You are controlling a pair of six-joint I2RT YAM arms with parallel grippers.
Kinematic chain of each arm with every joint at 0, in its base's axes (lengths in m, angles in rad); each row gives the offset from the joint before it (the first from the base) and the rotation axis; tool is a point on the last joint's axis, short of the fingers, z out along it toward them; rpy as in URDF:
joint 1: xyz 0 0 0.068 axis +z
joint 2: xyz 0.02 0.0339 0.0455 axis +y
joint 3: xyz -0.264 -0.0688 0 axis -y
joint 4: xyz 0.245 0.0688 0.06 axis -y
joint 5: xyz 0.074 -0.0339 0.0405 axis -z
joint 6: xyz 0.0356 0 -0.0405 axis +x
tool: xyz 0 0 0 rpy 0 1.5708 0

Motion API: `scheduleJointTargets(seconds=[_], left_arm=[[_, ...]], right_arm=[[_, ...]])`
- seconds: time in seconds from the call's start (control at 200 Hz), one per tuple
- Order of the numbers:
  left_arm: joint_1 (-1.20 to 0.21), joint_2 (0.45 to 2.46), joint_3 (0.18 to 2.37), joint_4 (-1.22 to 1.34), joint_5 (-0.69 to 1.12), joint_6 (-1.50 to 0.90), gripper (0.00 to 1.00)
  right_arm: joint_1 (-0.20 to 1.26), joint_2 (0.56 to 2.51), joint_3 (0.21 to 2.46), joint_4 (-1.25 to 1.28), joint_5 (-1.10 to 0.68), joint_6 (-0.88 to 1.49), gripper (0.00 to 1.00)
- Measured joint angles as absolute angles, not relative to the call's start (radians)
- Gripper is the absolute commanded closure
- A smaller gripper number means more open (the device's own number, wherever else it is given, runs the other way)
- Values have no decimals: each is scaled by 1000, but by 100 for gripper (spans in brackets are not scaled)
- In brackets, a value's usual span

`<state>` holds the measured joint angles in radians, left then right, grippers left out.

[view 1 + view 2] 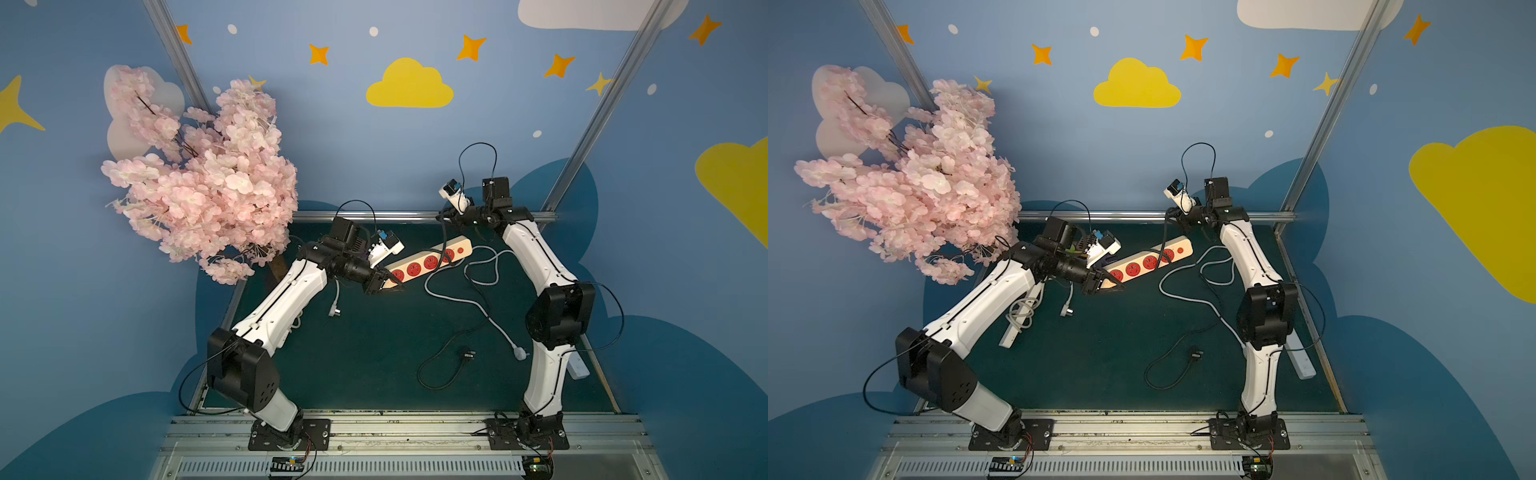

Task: Wrap the cord around the power strip
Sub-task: Wrap the power cord around the power strip.

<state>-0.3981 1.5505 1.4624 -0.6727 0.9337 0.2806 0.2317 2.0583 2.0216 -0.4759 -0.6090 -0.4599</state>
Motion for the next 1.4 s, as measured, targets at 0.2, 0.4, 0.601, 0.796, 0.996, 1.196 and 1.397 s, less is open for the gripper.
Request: scheduleJointTargets(seconds=[0.2,0.4,0.601,0.796,0.996,1.196,1.397], left_arm=[[-361,1483,1417,-420,976,114,97],[-347,1479,1396,-307,970,27,97],[-331,1444,1366,-141,969,-89,98],[-308,1411,1354,33,926,-202,97],[-273,1435,1355,99,794,-259,97],[-239,1522,1494,-1,563,-182,98],[-221,1610,1645,-200,302,22,97]], right_arm=[[222,2089,1916,-274,-630,-262,56],[236,2139,1847,-126,-587,-154,50],[230,2198,1788,-48,-529,-97,52],[234,2216,1726,-17,-532,-52,88],[283,2108,1508,53,-488,-31,100],[427,1919,1303,17,-334,-112,100],[576,1700,1207,-103,-130,-272,100]])
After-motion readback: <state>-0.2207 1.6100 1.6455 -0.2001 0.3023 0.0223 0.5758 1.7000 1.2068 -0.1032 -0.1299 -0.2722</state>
